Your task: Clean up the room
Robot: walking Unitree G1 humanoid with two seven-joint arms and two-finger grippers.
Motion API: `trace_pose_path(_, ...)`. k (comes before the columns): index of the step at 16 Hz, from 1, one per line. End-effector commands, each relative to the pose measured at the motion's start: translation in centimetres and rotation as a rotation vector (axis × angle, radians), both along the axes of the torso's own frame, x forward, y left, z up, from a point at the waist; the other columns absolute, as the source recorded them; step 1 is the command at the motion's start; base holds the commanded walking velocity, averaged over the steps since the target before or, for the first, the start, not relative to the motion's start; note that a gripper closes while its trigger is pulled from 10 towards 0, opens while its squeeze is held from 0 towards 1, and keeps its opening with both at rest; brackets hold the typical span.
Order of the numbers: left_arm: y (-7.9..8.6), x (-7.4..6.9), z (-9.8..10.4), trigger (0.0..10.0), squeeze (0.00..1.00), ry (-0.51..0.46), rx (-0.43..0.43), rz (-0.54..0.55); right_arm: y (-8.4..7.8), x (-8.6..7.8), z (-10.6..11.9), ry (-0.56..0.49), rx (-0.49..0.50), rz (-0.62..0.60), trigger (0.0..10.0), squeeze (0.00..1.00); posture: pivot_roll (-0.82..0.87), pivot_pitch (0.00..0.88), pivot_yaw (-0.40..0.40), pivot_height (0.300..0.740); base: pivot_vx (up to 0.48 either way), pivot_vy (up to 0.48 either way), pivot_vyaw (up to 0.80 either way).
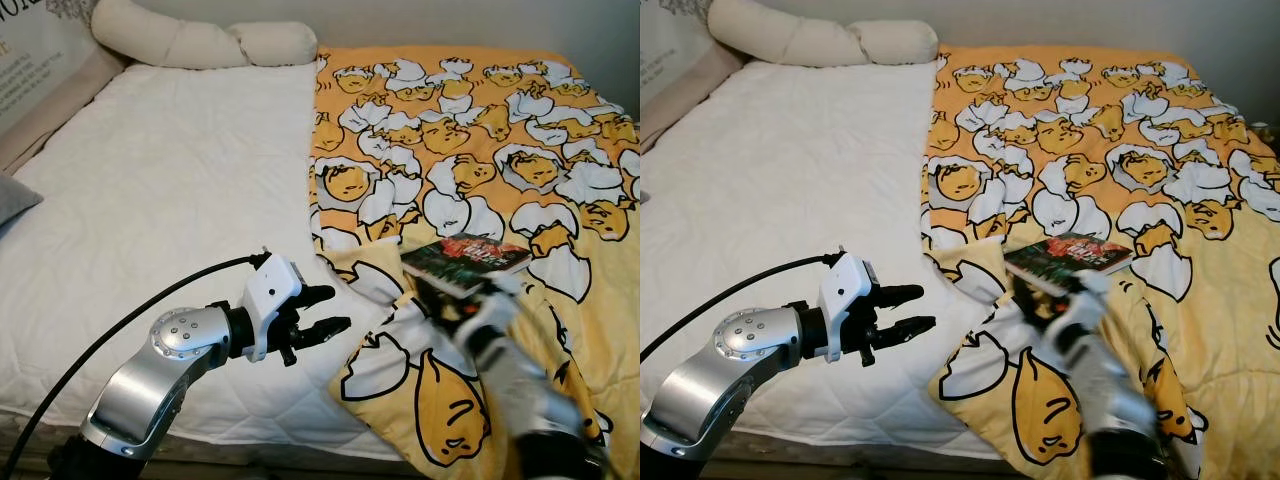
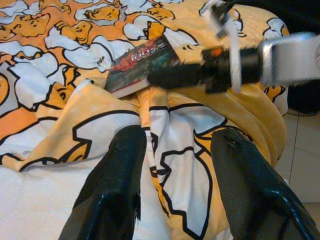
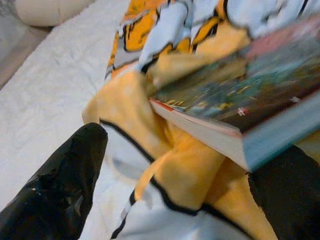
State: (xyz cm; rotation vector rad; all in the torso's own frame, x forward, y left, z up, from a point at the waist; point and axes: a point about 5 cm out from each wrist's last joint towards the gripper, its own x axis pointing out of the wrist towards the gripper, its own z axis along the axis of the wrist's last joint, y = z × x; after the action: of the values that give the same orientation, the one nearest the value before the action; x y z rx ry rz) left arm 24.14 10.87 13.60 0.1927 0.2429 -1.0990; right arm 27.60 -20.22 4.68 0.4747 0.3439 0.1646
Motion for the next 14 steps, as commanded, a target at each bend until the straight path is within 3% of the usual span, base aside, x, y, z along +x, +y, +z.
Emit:
trace_pose_path(1, -0.1, 0.1, 0.1, 10.0, 0.02, -0.008, 0.012, -0.013, -0.4, 0.1, 0.8, -0.022, 0.012, -0.002, 10.0, 0.0, 0.05, 0.0, 0.014, 0.74, 0.0, 0.0, 0.0)
trace_pose_path(4, -0.1, 0.2, 0.1, 10.0, 0.02, -0.007, 0.012, -0.02, -2.4, 0.4, 1.7, -0.002, 0.017, -0.114, 10.0, 0.0, 0.05, 0.0, 0.013, 0.74, 0.0, 0.0, 0.0)
trace_pose_path(7, 0.0, 0.1, 0.1, 10.0, 0.02, -0.003, 0.014, -0.022, -2.6, 0.4, 0.9, 0.111, 0.012, -0.164, 10.0, 0.0, 0.06, 0.0, 0.012, 0.74, 0.0, 0.0, 0.0)
trace_pose_path(9, 0.1, 0.0, 0.1, 10.0, 0.02, -0.002, 0.016, -0.022, -0.8, -0.1, 0.4, 0.152, -0.038, -0.045, 10.0, 0.0, 0.06, 0.0, 0.011, 0.74, 0.0, 0.0, 0.0)
trace_pose_path(12, 0.2, 0.1, 0.1, 10.0, 0.02, -0.002, 0.018, -0.022, 0.9, -0.5, 0.6, 0.098, -0.061, 0.09, 10.0, 0.0, 0.06, 0.0, 0.015, 0.74, 0.0, 0.0, 0.0)
trace_pose_path(13, 0.1, 0.2, 0.1, 10.0, 0.02, -0.004, 0.018, -0.024, 2.4, -1.1, 1.2, 0.048, -0.052, 0.214, 10.0, 0.0, 0.05, 0.0, 0.017, 0.74, 0.0, 0.0, 0.0)
trace_pose_path(14, 0.1, 0.2, 0.1, 10.0, 0.02, -0.005, 0.019, -0.025, 2.8, -1.4, 1.3, 0.049, -0.05, 0.244, 10.0, 0.0, 0.05, 0.0, 0.017, 0.74, 0.0, 0.0, 0.0)
